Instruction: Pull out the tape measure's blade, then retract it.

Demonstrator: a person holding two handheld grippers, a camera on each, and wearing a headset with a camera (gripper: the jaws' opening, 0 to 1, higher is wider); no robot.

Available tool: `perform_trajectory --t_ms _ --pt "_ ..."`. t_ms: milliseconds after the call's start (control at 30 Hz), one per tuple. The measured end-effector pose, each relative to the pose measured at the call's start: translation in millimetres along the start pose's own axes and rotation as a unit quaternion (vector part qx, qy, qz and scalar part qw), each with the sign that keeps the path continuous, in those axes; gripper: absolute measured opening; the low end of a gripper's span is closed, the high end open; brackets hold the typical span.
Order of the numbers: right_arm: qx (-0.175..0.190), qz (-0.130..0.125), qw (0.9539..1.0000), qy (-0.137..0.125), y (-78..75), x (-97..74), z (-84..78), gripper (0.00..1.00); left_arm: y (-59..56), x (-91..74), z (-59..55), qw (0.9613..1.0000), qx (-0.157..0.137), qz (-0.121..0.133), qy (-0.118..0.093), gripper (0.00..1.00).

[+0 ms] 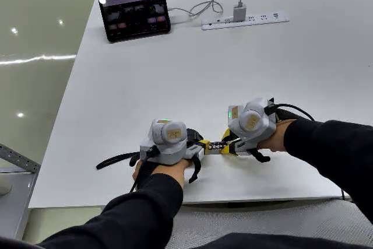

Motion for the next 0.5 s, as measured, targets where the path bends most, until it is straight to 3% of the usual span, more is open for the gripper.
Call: perform_trajectory --t_ms 100,167,500 --pt "0.013 0.006 0.9999 -0.001 -1.0 -2.4 -3.7 0.12 0.0 -0.1 0.0 1.0000 0.000 0.000 0.000 0.62" --pt "-0.003 0.008 0.9999 -0.009 -0.9 -2.9 -5.4 0.11 0.0 -0.1 0.0 1.0000 -0.001 -0.001 0.000 0.62" --pt "0.006 0.008 0.9999 -0.009 -0.8 0.5 -2.4 0.11 0.1 0.1 0.1 1.0000 -0.003 -0.001 0.000 0.62"
Point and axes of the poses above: the centre of the closed fingertips' face, and the gripper's own axes: x roughly forward along the fingers, y roughly to its left, z roughly out of its top, the point moved 8 cm from there along -x, roughly backward along the fingers, and after that the axes turned 5 degrees about y, right-handed, at the moved point
